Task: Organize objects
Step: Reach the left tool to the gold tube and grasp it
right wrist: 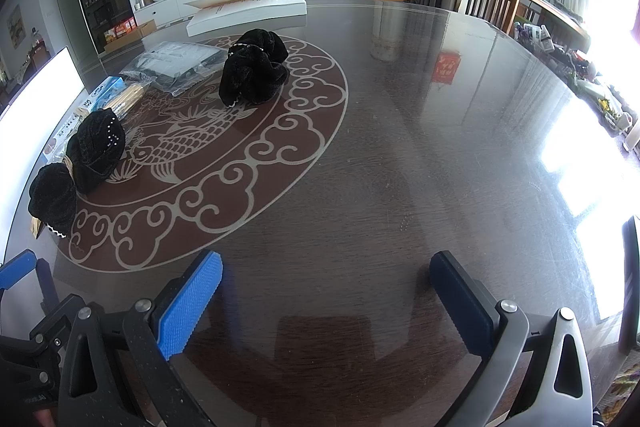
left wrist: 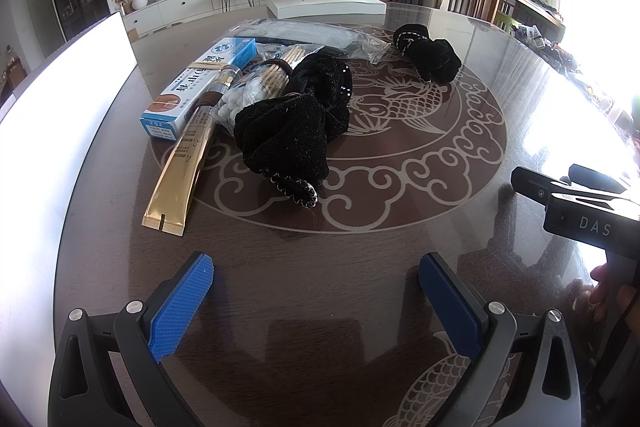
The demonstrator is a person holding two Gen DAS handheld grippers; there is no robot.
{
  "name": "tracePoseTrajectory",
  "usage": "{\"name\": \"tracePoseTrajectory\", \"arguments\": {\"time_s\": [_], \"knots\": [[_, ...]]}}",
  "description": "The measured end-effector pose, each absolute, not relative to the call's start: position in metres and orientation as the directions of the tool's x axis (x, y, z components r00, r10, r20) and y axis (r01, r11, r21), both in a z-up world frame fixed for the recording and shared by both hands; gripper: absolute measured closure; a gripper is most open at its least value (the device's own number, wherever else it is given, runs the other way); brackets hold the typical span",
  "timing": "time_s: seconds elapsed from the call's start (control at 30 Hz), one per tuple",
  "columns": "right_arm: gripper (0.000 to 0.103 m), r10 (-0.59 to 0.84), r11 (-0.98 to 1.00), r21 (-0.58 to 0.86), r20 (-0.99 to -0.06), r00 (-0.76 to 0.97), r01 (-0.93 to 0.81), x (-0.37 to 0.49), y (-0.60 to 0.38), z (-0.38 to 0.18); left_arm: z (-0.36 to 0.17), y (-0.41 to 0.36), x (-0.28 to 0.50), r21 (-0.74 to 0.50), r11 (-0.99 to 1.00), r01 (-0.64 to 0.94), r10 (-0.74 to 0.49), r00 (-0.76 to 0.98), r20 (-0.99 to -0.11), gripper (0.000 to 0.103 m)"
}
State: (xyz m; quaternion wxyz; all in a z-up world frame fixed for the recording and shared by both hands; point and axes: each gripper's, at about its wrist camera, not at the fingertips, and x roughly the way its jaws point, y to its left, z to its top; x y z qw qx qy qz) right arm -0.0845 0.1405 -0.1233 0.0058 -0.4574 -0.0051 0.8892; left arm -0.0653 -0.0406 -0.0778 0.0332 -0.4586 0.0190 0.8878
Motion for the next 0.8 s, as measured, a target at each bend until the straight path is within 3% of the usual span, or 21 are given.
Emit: {"name": "tracePoseTrajectory", "arguments": {"time_s": [0.37,0.47,0.63,0.8], "knots": [[0.000,0.015,-1.000,-0.014,-0.813,-0.582,-0.006,-0.084,0.140,-0.123,-0.061,-0.057,-0.060,-0.046,-0.997,-0.063,0.074,-0.588,-0.806,0.000],[0.000,0.015,-1.000,-0.014,-0.813,-0.582,-0.006,-0.084,0.140,-0.123,-0.033,-0.083,-0.071,-0.061,-0.998,0.013,0.038,-0.647,-0.761,0.000],[0.000,0.015,-1.000,-0.014,-0.813,-0.582,-0.006,-0.085,0.141,-0.123,-0.032,-0.122,-0.122,-0.023,-0.991,0.136,-0.060,-0.576,-0.815,0.002],[0.000,0.015,-1.000,-0.014,-0.813,-0.582,-0.006,-0.085,0.140,-0.123,-0.062,-0.120,-0.150,-0.003,-0.998,0.061,-0.028,-0.501,-0.865,0.023]]}}
